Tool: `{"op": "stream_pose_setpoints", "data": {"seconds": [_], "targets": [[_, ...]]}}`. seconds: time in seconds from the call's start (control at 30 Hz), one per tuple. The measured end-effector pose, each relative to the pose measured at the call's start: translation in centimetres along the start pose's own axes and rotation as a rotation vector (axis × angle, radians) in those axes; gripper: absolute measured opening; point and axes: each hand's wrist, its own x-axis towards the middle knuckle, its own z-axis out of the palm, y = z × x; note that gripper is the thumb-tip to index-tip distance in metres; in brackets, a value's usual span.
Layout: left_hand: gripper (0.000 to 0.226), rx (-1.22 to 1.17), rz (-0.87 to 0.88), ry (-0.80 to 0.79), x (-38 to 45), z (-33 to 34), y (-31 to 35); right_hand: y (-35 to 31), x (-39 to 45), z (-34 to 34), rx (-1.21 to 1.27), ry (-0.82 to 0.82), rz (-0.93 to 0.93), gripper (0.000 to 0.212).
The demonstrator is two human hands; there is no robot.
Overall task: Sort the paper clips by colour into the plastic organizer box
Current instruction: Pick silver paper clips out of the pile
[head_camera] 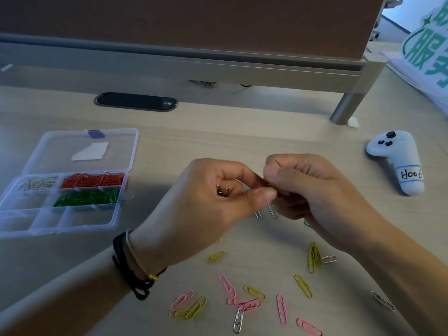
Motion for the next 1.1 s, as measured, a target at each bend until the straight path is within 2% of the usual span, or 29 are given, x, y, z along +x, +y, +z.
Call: {"op": "stream_pose_setpoints", "data": {"seconds": [0.1, 0.23, 0.3, 0.43, 0.5, 0.57, 0.73, 0.83, 0.9, 0.93, 1.0, 1.03, 1.1], "targets": [[0.016, -0.336, -0.221, -0.124, 0.3, -0.3, -0.2, 0.2, 0.1, -0.1, -0.090, 0.037, -0.064, 0.032], [0.011, -0.545, -0.319, -0.046, 0.5, -0.3, -0.3, 0.3, -0.2, -0.3, -0.277, 0.103, -0.210, 0.030], [0.008, -0.593, -0.342, -0.039, 0.4, -0.1, -0.2, 0.5, -0.4, -0.1, -0.537, 0.139, -0.332, 0.024], [0.021, -0.664, -0.428, -0.003, 0.0, 0.6, -0.2, 1.4, -0.4, -0.1, -1.102, 0.267, -0.627, 0.018], [0.017, -0.697, -0.460, 0.030, -0.1, 1.1, -0.4, 1.8, -0.5, -0.3, -1.302, 0.287, -0.713, 0.020], [0.018, -0.712, -0.458, 0.083, -0.3, 1.5, -0.6, 1.8, -0.6, -0.5, -1.403, 0.268, -0.740, 0.026], [0.022, -0.644, -0.400, 0.176, -0.6, 2.4, -1.0, 1.0, -0.7, 0.6, -1.165, 0.110, -0.577, 0.019], [0.023, -0.718, -0.344, 0.150, -0.3, 1.8, -1.1, 0.1, -0.7, 0.2, -1.204, 0.011, -0.417, 0.033], [0.018, -0.833, -0.260, 0.067, 0.3, 0.8, -1.2, -0.4, -0.8, -0.6, -1.259, -0.093, -0.253, 0.042], [0.016, -0.878, -0.219, 0.003, 0.7, 0.3, -1.3, -0.5, -0.9, -0.9, -1.266, -0.160, -0.159, 0.041], [0.015, -0.951, -0.166, -0.114, 1.2, -0.6, -1.4, -0.9, -1.3, -1.0, -1.181, -0.243, 0.002, 0.015], [0.016, -0.982, -0.165, -0.154, 1.3, -0.9, -1.6, -1.1, -1.6, -1.0, -1.108, -0.246, 0.074, 0.005], [0.020, -1.019, -0.194, -0.196, 1.4, -1.0, -2.1, -0.9, -1.6, -1.4, -1.059, -0.158, 0.121, 0.009]]}}
